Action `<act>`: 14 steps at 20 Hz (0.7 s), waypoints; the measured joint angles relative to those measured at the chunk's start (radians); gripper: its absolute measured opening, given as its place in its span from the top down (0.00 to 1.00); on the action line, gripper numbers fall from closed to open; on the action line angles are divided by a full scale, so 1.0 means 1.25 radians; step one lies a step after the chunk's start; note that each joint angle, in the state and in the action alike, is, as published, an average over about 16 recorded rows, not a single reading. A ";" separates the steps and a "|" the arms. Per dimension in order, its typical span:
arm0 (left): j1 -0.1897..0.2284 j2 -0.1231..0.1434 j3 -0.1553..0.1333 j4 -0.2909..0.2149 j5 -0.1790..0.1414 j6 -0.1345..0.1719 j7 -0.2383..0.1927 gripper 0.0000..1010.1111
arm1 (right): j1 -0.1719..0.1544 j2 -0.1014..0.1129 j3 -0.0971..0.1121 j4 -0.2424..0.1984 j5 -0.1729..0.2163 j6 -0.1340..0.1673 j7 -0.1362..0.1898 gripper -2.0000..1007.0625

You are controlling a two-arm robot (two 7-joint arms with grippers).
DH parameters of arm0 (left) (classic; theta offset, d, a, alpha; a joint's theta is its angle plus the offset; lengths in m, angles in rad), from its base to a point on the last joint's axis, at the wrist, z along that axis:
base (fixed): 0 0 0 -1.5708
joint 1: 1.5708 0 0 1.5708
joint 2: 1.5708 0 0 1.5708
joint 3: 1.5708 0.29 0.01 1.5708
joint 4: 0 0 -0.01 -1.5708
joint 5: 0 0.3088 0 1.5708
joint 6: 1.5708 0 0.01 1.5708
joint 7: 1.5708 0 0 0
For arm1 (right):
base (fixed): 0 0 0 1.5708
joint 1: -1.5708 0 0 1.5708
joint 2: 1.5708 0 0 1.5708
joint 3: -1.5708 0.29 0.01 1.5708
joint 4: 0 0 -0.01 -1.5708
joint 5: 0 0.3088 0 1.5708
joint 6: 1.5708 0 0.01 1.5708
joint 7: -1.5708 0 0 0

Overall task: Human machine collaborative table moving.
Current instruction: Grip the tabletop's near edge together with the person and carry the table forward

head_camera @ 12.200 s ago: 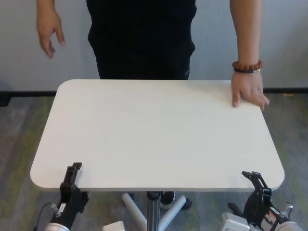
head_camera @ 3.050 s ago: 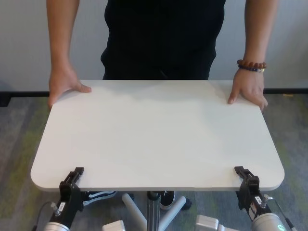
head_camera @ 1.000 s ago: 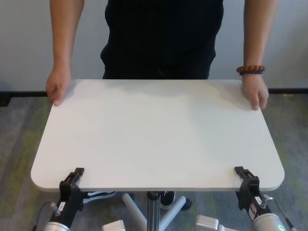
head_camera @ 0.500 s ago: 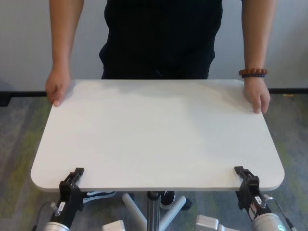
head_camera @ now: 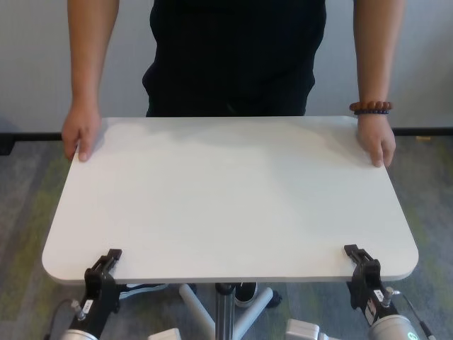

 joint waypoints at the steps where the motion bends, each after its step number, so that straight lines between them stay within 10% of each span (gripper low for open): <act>1: 0.002 0.000 -0.002 -0.002 0.001 -0.002 0.000 0.73 | -0.001 -0.001 0.000 -0.001 -0.003 0.000 -0.001 0.73; 14: 0.014 0.000 -0.026 -0.048 0.022 -0.022 -0.006 0.73 | -0.010 -0.001 0.006 -0.013 -0.022 -0.002 -0.008 0.73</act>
